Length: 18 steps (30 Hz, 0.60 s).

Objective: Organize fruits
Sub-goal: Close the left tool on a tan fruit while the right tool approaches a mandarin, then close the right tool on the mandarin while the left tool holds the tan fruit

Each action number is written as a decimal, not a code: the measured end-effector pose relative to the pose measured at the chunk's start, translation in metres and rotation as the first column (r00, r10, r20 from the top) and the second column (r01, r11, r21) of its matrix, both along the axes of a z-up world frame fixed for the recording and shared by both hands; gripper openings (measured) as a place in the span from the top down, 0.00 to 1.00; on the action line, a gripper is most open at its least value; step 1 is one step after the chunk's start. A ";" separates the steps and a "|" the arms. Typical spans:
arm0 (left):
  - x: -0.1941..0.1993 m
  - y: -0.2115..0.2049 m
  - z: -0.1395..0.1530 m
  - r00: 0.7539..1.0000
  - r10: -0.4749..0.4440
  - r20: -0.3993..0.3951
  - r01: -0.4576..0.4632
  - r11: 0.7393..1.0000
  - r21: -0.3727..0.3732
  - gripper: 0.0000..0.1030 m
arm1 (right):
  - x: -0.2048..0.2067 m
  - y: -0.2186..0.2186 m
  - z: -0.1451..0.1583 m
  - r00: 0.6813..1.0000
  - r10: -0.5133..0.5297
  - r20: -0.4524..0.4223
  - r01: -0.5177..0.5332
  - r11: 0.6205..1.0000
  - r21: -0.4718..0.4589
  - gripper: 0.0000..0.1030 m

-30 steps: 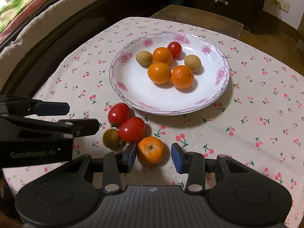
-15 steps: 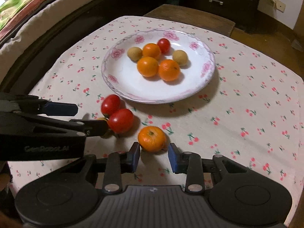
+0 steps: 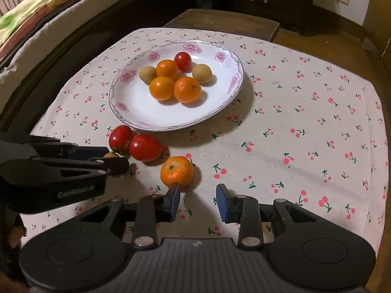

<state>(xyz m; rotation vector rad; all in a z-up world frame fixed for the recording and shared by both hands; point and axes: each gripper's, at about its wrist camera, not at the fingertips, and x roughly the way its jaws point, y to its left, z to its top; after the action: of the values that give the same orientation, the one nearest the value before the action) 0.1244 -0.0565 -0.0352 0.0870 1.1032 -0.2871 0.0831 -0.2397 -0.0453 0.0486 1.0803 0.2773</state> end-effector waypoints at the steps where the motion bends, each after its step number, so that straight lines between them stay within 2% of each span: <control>1: -0.001 0.000 0.000 1.000 -0.006 0.001 0.006 1.000 0.003 0.68 | 0.001 -0.001 0.000 1.000 0.000 -0.002 0.000 1.000 0.006 0.67; 7: -0.003 0.006 0.004 1.000 -0.009 0.002 0.009 1.000 -0.005 0.69 | 0.003 0.002 0.003 1.000 0.005 0.006 -0.006 1.000 0.023 0.67; 12: -0.003 0.011 0.008 1.000 -0.006 0.001 0.006 1.000 -0.020 0.69 | 0.009 0.009 0.007 1.000 0.009 0.015 -0.010 0.999 0.038 0.62; 18: -0.002 0.013 0.004 1.000 -0.008 -0.014 0.007 1.000 -0.020 0.69 | 0.016 0.023 0.001 0.999 0.039 0.004 -0.039 0.999 0.016 0.62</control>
<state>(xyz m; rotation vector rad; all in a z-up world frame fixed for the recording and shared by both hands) 0.1220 -0.0439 -0.0310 0.0714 1.1145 -0.3056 0.0993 -0.2162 -0.0444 0.0413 1.0762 0.3205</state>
